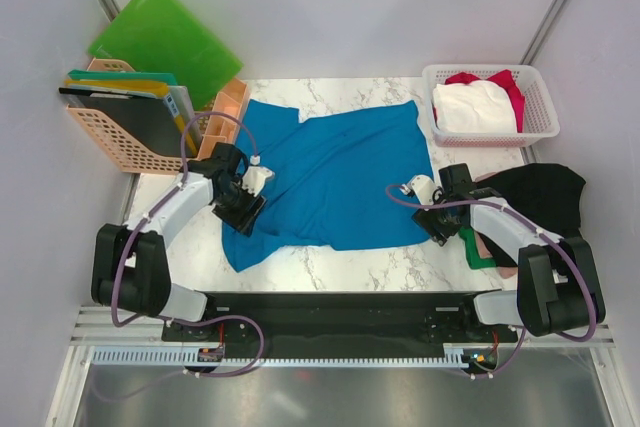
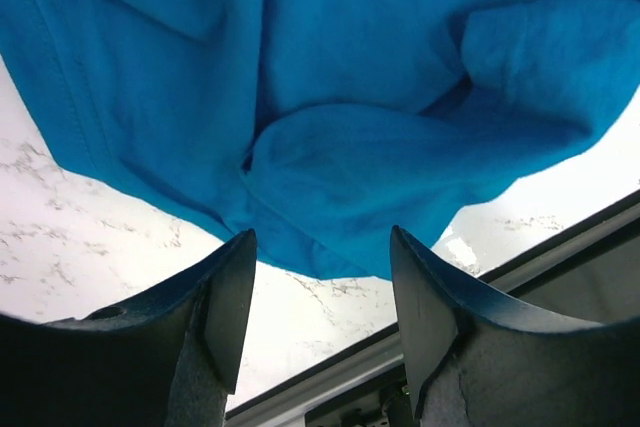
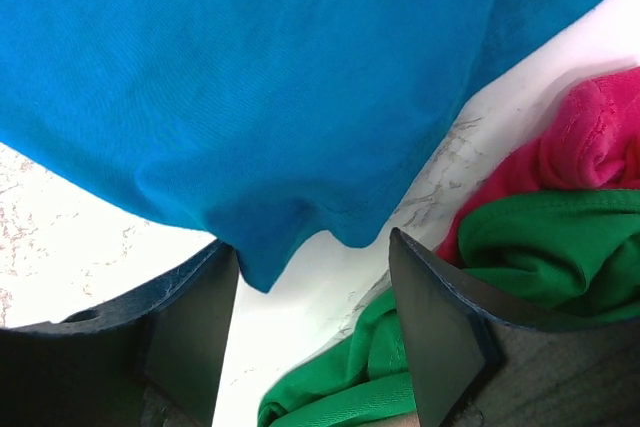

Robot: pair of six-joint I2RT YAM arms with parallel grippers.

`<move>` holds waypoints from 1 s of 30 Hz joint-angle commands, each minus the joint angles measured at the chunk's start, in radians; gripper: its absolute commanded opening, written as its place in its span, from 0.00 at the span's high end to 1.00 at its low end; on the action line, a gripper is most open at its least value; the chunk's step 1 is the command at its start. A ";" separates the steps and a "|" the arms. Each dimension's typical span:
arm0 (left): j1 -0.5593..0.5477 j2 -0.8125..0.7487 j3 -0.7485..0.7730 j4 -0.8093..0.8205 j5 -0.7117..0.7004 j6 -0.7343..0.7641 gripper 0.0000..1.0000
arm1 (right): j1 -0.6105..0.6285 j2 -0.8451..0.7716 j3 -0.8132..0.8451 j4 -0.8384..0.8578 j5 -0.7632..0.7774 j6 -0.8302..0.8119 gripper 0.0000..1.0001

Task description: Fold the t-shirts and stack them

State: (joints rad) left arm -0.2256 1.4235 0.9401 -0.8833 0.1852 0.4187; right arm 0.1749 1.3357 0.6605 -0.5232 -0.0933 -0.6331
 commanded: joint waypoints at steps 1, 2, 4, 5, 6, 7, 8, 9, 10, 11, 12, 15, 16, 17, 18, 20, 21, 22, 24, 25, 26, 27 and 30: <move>0.002 0.020 0.035 0.056 -0.018 -0.026 0.38 | 0.005 0.025 -0.013 -0.009 -0.033 -0.016 0.31; 0.002 0.034 0.035 0.064 -0.026 -0.024 0.39 | 0.005 0.032 -0.010 -0.009 -0.036 -0.014 0.31; 0.002 0.048 0.028 0.089 -0.044 -0.028 0.42 | 0.005 0.040 -0.009 -0.017 -0.036 -0.016 0.31; 0.002 0.054 0.026 0.093 -0.047 -0.029 0.45 | 0.005 0.043 -0.009 -0.015 -0.036 -0.017 0.31; 0.002 0.064 0.025 0.099 -0.050 -0.031 0.48 | 0.005 0.042 -0.010 -0.015 -0.036 -0.017 0.31; 0.002 0.072 0.025 0.102 -0.053 -0.035 0.52 | 0.006 0.043 -0.012 -0.015 -0.036 -0.019 0.31; 0.002 0.077 0.026 0.103 -0.056 -0.035 0.53 | 0.005 0.042 -0.010 -0.017 -0.034 -0.019 0.31; 0.002 0.087 0.029 0.101 -0.058 -0.035 0.54 | 0.005 0.042 -0.010 -0.015 -0.036 -0.019 0.31; 0.002 0.087 0.029 0.110 -0.067 -0.035 0.55 | 0.006 0.042 -0.010 -0.015 -0.037 -0.019 0.31; 0.002 0.089 0.026 0.118 -0.073 -0.034 0.55 | 0.005 0.042 -0.009 -0.017 -0.039 -0.019 0.31; 0.002 0.089 0.026 0.122 -0.076 -0.032 0.55 | 0.005 0.043 -0.009 -0.018 -0.040 -0.020 0.31; 0.002 0.098 0.029 0.127 -0.082 -0.031 0.56 | 0.006 0.051 -0.009 -0.020 -0.042 -0.022 0.32; 0.002 0.101 0.026 0.138 -0.090 -0.028 0.56 | 0.005 0.054 -0.007 -0.023 -0.040 -0.022 0.32; 0.003 0.103 0.019 0.147 -0.099 -0.029 0.57 | 0.005 0.056 -0.007 -0.023 -0.042 -0.022 0.31; 0.002 0.106 0.016 0.155 -0.116 -0.028 0.57 | 0.005 0.054 -0.007 -0.024 -0.042 -0.022 0.31; 0.002 0.109 0.008 0.165 -0.116 -0.024 0.57 | 0.005 0.057 -0.007 -0.027 -0.039 -0.022 0.32; 0.002 0.114 0.005 0.168 -0.124 -0.024 0.58 | 0.005 0.057 -0.009 -0.026 -0.037 -0.022 0.32; 0.002 0.117 0.003 0.170 -0.125 -0.026 0.60 | 0.005 0.056 -0.009 -0.027 -0.037 -0.023 0.32; 0.002 0.127 -0.007 0.179 -0.136 -0.028 0.61 | 0.005 0.054 -0.007 -0.028 -0.037 -0.022 0.32; 0.003 0.129 -0.014 0.178 -0.133 -0.024 0.62 | 0.005 0.054 -0.007 -0.028 -0.036 -0.022 0.32; 0.003 0.126 -0.015 0.179 -0.128 -0.024 0.62 | 0.005 0.054 -0.007 -0.028 -0.034 -0.022 0.32; 0.003 0.126 -0.015 0.176 -0.130 -0.026 0.65 | 0.005 0.057 -0.007 -0.026 -0.034 -0.022 0.32; 0.002 0.124 -0.021 0.178 -0.125 -0.026 0.77 | 0.005 0.065 -0.006 -0.028 -0.031 -0.023 0.32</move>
State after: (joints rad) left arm -0.2256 1.5459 0.9249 -0.7296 0.0673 0.4088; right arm 0.1749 1.3571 0.6750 -0.5365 -0.1020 -0.6441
